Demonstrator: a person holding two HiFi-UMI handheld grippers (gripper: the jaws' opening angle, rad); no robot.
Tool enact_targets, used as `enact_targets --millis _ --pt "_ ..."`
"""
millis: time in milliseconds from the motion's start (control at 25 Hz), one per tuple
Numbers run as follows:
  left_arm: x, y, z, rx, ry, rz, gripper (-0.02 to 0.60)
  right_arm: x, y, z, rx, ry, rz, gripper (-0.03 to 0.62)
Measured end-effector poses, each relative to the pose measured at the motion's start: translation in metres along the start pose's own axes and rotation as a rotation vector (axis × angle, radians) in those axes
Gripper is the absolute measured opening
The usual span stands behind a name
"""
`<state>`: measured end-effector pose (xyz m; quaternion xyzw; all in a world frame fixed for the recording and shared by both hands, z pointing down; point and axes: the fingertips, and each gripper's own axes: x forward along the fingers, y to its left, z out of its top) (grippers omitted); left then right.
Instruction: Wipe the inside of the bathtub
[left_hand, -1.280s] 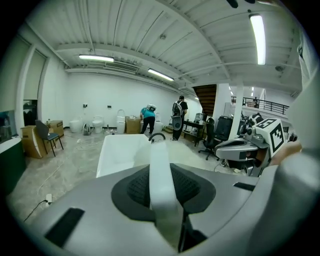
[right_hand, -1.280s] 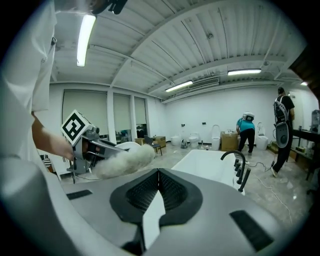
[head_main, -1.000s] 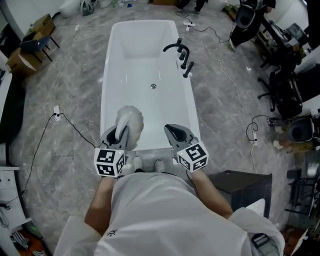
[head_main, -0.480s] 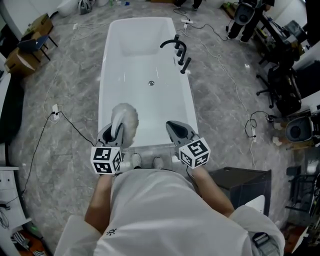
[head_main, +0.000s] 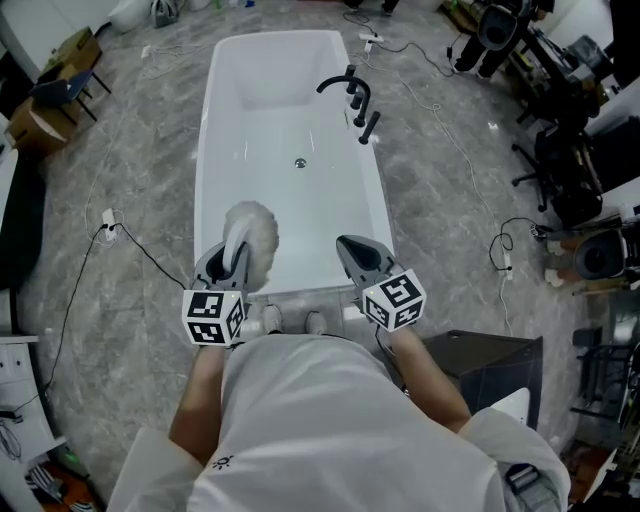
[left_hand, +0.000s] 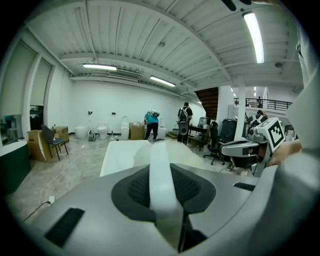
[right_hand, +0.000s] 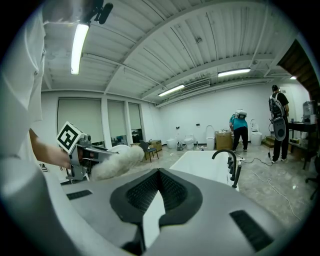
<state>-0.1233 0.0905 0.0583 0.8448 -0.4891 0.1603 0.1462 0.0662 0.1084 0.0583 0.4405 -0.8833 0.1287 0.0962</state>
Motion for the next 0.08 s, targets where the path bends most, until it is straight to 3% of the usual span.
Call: enact_targets --millis 80 --pt "0.0033 0.0007 0.0009 0.003 0.0 0.0 0.094 0.0015 -0.0021 -0.001 0.001 0.001 0.0 0.018"
